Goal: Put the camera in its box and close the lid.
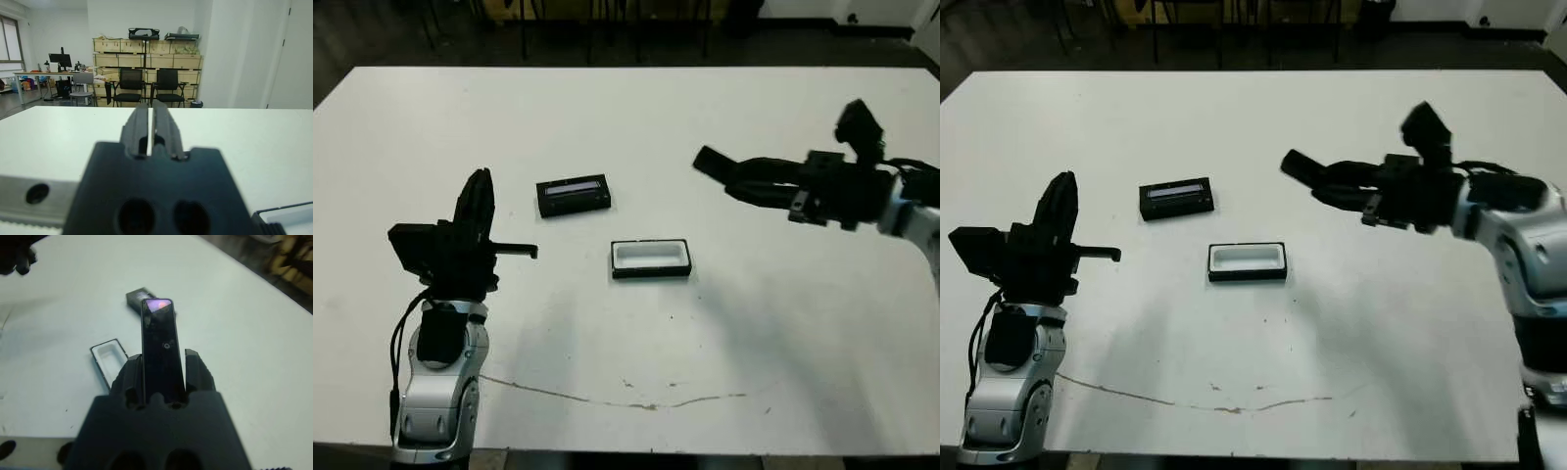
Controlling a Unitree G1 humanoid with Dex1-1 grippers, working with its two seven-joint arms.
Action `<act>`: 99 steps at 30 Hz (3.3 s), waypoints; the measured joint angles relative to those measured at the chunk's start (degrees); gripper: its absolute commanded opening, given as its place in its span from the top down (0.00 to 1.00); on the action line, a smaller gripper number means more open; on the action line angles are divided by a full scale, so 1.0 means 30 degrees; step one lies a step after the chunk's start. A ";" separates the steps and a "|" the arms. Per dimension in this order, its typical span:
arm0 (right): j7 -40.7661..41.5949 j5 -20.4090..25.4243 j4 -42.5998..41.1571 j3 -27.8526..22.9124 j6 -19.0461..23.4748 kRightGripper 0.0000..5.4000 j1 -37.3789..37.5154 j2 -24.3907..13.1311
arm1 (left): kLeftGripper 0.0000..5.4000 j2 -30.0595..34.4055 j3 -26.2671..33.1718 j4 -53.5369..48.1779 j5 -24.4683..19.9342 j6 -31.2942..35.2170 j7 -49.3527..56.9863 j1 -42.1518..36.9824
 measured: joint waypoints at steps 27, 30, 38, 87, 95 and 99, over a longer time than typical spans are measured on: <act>0.5619 -0.7281 0.4342 0.7200 -0.4460 0.85 -0.3821 0.2867 | 1.00 -0.0133 -0.0126 0.0029 0.0146 -0.0055 0.0011 0.0014; 0.5594 -0.7642 0.4560 0.7297 -0.4511 0.85 -0.3792 0.3068 | 1.00 -0.0166 -0.0119 0.0029 0.0106 -0.0041 0.0006 0.0013; 0.5482 -0.8450 0.5303 0.7370 -0.4673 0.85 -0.3673 0.3360 | 1.00 -0.0197 -0.0123 0.0029 0.0121 -0.0059 0.0002 0.0009; 0.5288 -0.8467 0.5562 0.4967 -0.5938 0.35 -0.4142 0.3752 | 1.00 -0.0356 -0.0339 0.0149 0.0178 -0.0336 0.0002 0.0062; 0.4134 -0.7921 0.3541 0.3338 -0.4039 0.09 -0.3942 0.2611 | 1.00 -0.0361 -0.0337 0.0138 0.0198 -0.0366 0.0014 0.0084; 0.1982 -0.6726 0.1925 0.1174 -0.3303 0.00 -0.2891 0.2548 | 1.00 -0.0370 -0.0328 0.0134 0.0181 -0.0374 0.0008 0.0079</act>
